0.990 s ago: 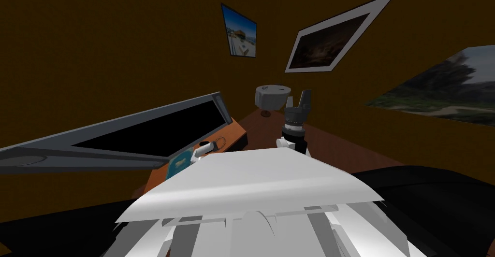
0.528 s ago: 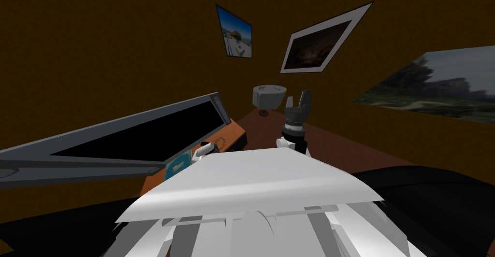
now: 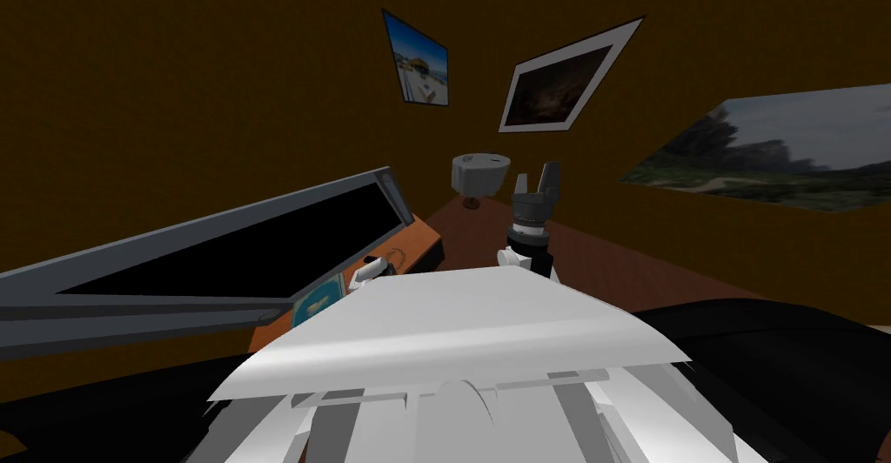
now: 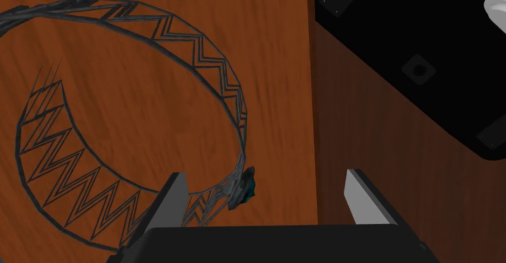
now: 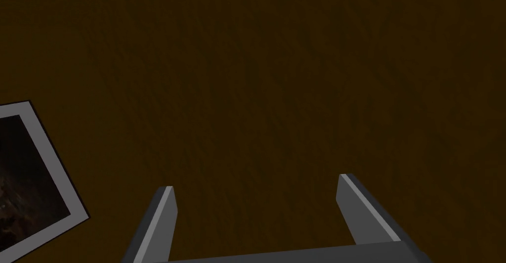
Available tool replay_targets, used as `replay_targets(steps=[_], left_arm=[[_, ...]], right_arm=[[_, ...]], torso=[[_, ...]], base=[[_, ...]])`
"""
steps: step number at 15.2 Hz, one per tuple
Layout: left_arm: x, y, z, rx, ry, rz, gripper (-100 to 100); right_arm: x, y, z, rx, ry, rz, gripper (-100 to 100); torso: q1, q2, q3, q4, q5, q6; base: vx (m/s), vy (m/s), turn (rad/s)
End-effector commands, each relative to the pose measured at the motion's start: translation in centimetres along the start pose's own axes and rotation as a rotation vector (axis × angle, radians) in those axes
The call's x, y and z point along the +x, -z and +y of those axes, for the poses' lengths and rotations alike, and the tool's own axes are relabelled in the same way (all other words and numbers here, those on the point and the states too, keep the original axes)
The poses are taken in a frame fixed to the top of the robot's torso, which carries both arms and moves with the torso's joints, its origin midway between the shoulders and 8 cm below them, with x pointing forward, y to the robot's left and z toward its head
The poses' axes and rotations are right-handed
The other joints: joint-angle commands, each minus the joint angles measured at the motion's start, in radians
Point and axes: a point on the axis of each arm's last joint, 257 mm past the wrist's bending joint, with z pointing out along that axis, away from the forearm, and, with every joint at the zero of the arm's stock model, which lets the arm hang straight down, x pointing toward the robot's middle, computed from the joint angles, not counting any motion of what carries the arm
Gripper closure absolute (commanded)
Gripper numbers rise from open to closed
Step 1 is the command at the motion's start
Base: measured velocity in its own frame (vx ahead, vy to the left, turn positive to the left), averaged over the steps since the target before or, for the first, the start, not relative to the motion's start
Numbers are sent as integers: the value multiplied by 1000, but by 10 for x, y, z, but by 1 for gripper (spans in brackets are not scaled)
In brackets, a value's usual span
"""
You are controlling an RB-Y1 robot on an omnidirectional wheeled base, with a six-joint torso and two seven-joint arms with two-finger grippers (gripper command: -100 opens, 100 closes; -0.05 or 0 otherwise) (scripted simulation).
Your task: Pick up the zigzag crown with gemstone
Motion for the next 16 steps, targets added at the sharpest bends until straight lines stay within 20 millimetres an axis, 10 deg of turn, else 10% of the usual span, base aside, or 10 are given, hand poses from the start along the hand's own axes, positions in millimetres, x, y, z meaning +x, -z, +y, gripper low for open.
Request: replay_targets(steps=[1,5,6,16], left_arm=[[2,-6,4,4,-2,1,-100],[3,-11,8,3,-5,1,-100],[3,-12,8,4,-5,1,100],[0,1,-2,5,1,1,100]], right_arm=[[0,0,0,0,0,0,0],[0,0,0,0,0,0,0],[0,0,0,0,0,0,0],[0,0,0,0,0,0,0]], torso=[[0,0,0,0,0,0],[0,-1,0,0,0,0],[0,0,0,0,0,0],[4,-2,-2,-3,4,-1]], base=[[5,-6,18],[3,-4,11],[0,0,0],[-2,2,-5]])
